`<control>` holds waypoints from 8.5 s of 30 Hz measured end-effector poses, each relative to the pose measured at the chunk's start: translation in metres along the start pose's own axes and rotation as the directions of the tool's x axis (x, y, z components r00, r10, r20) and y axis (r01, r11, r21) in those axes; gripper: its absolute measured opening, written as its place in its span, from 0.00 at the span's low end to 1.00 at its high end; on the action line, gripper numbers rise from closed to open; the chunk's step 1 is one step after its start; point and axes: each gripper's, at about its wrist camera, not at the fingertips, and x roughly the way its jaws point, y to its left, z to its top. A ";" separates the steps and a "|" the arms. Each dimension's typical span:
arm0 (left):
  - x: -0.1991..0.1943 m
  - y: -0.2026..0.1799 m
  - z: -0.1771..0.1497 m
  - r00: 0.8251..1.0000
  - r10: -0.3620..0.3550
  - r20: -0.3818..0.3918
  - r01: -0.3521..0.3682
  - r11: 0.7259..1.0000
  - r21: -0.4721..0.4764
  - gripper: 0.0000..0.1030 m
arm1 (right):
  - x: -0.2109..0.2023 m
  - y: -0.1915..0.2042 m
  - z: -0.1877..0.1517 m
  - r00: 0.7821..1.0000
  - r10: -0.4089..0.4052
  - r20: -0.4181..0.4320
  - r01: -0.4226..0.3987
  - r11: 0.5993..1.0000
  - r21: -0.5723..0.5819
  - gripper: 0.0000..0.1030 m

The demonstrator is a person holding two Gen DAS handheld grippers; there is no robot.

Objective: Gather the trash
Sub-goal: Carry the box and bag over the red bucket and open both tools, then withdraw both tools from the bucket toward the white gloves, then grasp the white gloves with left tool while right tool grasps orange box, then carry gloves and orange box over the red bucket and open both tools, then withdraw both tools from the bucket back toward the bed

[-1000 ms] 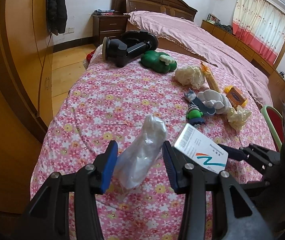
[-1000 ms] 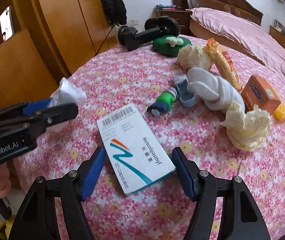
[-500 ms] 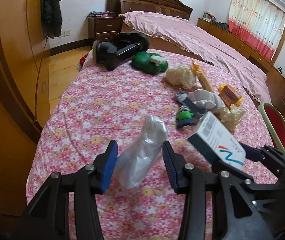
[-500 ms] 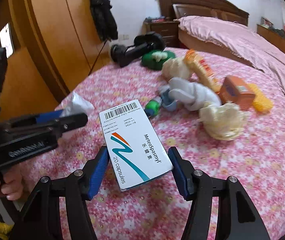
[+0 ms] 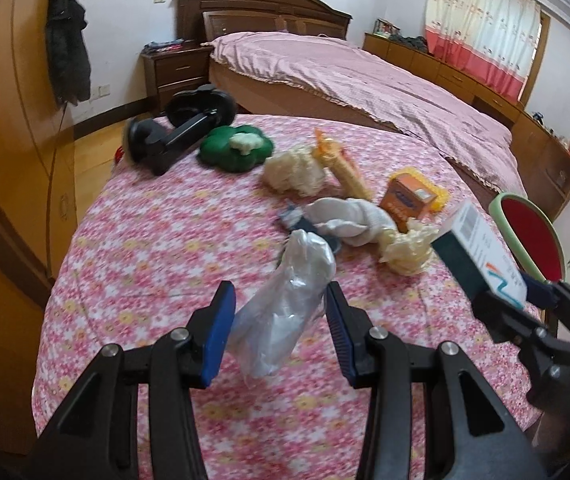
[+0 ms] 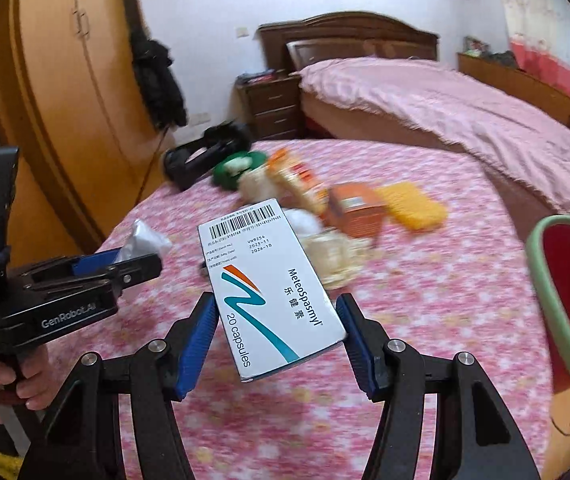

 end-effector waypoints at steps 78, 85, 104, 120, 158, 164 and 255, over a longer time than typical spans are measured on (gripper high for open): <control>0.085 -0.308 0.055 0.907 -0.392 -0.152 0.420 0.830 0.367 0.57 | -0.122 -0.283 -0.055 0.890 -0.455 0.012 0.381 0.758 0.529 0.62; 0.065 -0.261 0.062 0.934 -0.339 -0.109 0.356 0.874 0.331 0.57 | -0.112 -0.249 -0.043 0.912 -0.409 0.029 0.345 0.805 0.483 0.62; 0.053 -0.116 0.077 0.990 -0.128 -0.063 0.137 0.976 0.171 0.57 | -0.055 -0.164 -0.008 0.972 -0.233 0.034 0.208 0.914 0.348 0.62; 0.108 -0.065 0.068 0.988 -0.042 -0.151 0.059 0.992 0.112 0.57 | -0.023 -0.138 0.004 0.979 -0.203 -0.006 0.195 0.935 0.296 0.62; 0.068 -0.027 0.056 0.998 -0.063 -0.020 0.062 0.997 -0.045 0.37 | 0.073 -0.075 0.054 0.998 -0.048 -0.048 0.055 0.985 0.165 0.68; 0.070 -0.020 0.055 0.998 -0.063 -0.021 0.061 0.996 -0.060 0.37 | 0.092 -0.066 0.059 0.999 -0.010 -0.051 0.017 0.988 0.152 0.68; 0.097 -0.324 0.037 0.843 -0.523 -0.125 0.525 0.749 0.404 0.59 | -0.124 -0.260 -0.087 0.798 -0.596 0.088 0.424 0.659 0.622 0.47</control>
